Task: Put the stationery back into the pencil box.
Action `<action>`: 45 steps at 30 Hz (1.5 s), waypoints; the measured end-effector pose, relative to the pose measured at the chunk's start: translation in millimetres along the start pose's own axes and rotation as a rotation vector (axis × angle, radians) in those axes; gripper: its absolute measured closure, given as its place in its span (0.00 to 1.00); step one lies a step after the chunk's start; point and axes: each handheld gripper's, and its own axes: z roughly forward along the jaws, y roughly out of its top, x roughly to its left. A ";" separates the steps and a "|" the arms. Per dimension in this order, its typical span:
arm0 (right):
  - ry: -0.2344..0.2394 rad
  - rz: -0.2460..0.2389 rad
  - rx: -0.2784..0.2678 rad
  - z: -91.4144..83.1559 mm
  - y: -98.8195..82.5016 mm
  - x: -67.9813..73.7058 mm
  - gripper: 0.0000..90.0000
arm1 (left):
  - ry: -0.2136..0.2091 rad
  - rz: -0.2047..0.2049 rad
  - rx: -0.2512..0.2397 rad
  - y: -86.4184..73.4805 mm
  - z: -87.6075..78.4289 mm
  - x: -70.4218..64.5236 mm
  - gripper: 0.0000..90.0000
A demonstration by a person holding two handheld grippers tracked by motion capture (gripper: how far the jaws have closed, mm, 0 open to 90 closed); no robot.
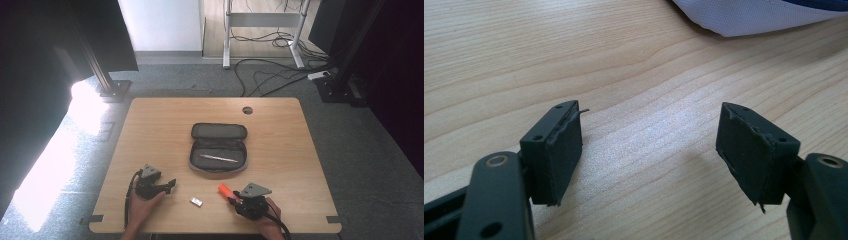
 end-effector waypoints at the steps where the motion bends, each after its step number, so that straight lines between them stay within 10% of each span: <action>1: 0.007 0.010 -0.007 -2.6 1.1 -1.8 0.73 | 0.000 0.000 -0.001 0.0 0.0 0.0 0.30; 45: 0.019 0.059 -0.076 -13.2 9.4 -14.1 0.73 | 0.000 0.002 0.002 0.5 0.3 0.5 0.30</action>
